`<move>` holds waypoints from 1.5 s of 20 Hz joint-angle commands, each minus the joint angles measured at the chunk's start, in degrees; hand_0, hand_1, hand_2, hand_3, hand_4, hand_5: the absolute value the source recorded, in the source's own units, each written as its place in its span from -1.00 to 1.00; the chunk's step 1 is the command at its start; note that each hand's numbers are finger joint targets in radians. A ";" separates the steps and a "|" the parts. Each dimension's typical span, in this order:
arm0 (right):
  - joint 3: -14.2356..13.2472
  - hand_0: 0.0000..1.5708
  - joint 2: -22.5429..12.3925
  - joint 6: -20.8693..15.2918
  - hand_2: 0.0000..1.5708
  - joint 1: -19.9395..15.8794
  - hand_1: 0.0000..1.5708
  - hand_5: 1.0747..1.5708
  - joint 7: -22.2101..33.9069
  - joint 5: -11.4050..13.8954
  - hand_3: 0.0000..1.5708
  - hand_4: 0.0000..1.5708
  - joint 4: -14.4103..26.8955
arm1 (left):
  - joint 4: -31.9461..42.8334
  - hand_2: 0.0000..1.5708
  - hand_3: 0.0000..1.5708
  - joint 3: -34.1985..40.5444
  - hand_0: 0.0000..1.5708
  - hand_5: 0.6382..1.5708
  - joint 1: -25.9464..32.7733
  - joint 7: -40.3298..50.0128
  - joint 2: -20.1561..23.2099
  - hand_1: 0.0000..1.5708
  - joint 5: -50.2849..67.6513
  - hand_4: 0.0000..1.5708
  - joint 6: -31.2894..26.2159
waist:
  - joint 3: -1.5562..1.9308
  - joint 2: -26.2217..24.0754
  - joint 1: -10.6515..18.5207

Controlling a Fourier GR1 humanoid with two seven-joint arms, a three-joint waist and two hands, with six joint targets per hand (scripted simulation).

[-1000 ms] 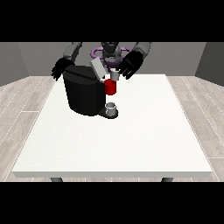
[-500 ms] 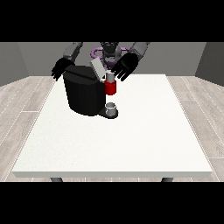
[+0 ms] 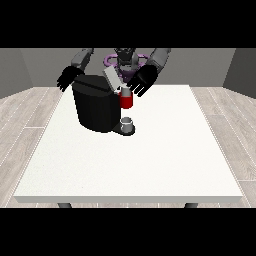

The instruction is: Insert the coffee pod into the coffee machine and close the lid

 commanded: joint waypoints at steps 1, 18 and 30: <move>-0.52 -1.00 -1.25 1.04 -1.00 1.29 -1.00 1.00 0.29 -0.38 -1.00 -0.42 -0.28 | 0.36 0.62 0.53 0.27 0.51 1.00 1.27 -0.90 -0.03 0.51 -0.20 -0.34 0.68 | 0.00 -0.50 0.28; -3.21 -1.00 -2.05 0.89 -1.00 -0.89 -1.00 1.00 -0.60 -2.08 -1.00 -0.49 1.68 | 0.85 0.49 0.31 -0.10 0.44 1.00 -0.28 -0.21 -0.77 0.44 -1.08 -0.44 -1.48 | 0.01 0.61 0.86; -0.09 -1.00 0.69 -0.94 -1.00 -0.92 -1.00 1.00 -3.73 0.53 -1.00 -0.41 1.82 | 1.07 0.42 0.21 0.07 0.36 1.00 -3.12 -0.30 1.12 0.36 -2.69 -0.54 -1.28 | 0.00 2.42 0.50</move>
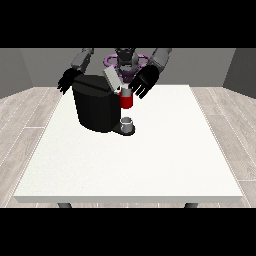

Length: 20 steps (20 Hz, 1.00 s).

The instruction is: Insert the coffee pod into the coffee machine and close the lid

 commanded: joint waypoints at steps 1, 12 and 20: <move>-0.69 -1.00 -0.38 -1.01 -1.00 -2.37 -1.00 1.00 0.49 0.34 -1.00 -0.43 1.15 | 0.09 0.42 0.18 -0.53 0.36 1.00 -1.56 0.02 0.64 0.36 -0.93 -0.53 -1.00 | -0.06 1.47 0.38; -0.04 -1.00 -0.04 -0.03 -1.00 0.34 -1.00 1.00 -1.24 0.35 -1.00 -0.51 2.33 | -0.12 -1.00 -1.00 -3.85 -1.00 1.00 0.25 -0.09 -0.44 -1.00 -4.31 -1.00 -3.49 | -0.04 -0.57 0.19; -2.37 -1.00 -1.70 1.63 -1.00 4.08 -1.00 1.00 -1.92 -1.54 -1.00 -0.52 4.54 | -1.55 -1.00 -1.00 -3.59 -1.00 1.00 3.39 0.49 -1.34 -1.00 -3.79 -1.00 -6.29 | -0.04 -6.54 3.40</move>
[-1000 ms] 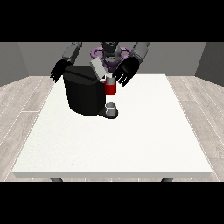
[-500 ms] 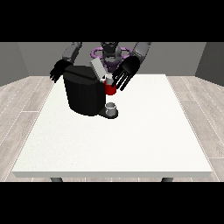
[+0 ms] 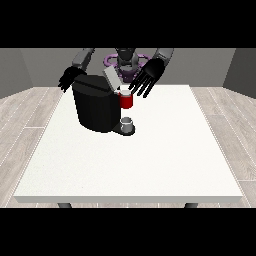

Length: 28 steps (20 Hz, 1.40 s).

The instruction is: Insert the coffee pod into the coffee machine and close the lid

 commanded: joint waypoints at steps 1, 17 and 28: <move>-1.80 -1.00 -1.13 1.84 -1.00 1.24 -1.00 1.00 -1.07 -2.12 -1.00 -0.46 0.61 | -1.12 -1.00 -1.00 -0.17 -1.00 1.00 2.28 -0.59 -0.86 -1.00 -0.30 -1.00 0.43 | -0.01 -1.74 1.13; 0.80 -1.00 -1.68 2.64 -1.00 11.69 -1.00 1.00 -2.13 0.24 -1.00 -0.53 -2.86 | -1.70 -1.00 -1.00 16.11 -1.00 1.00 18.25 -5.33 -13.87 -1.00 20.86 -1.00 -0.38 | -0.14 -18.86 10.28; 0.83 -1.00 -8.13 10.06 -1.00 4.10 -1.00 1.00 11.38 -4.09 -1.00 -1.00 -10.54 | -4.01 -1.00 -1.00 18.82 -1.00 1.00 27.23 -2.77 -19.37 -1.00 27.99 -1.00 -2.02 | -0.05 -25.37 15.22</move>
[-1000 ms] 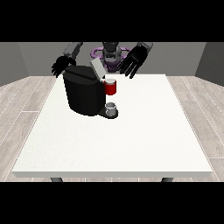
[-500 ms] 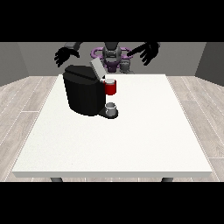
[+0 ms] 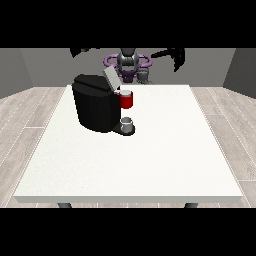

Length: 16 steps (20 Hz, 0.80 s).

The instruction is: Insert the coffee pod into the coffee machine and close the lid

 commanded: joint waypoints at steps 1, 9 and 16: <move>0.44 -1.00 0.38 0.57 -1.00 -0.32 -1.00 1.00 0.71 -0.23 -1.00 -1.00 -0.29 | -2.34 -1.00 -1.00 -1.27 -1.00 1.00 3.42 3.08 -5.15 -1.00 2.18 -1.00 -0.74 | 0.04 -2.41 3.91; 1.61 -1.00 -1.60 1.46 -1.00 -6.44 -1.00 1.00 3.98 2.54 -1.00 -0.70 1.44 | -8.81 -1.00 -1.00 -3.33 -1.00 1.00 11.63 -0.28 -6.72 -1.00 7.31 -0.82 -3.82 | 0.03 -0.32 9.19; 1.21 -1.00 0.30 1.88 -1.00 -10.30 -1.00 1.00 2.13 2.64 -1.00 -1.00 4.47 | -20.00 -1.00 -1.00 -4.96 -1.00 1.00 14.60 4.62 -5.91 -1.00 11.95 -0.72 -4.82 | 0.04 4.37 9.35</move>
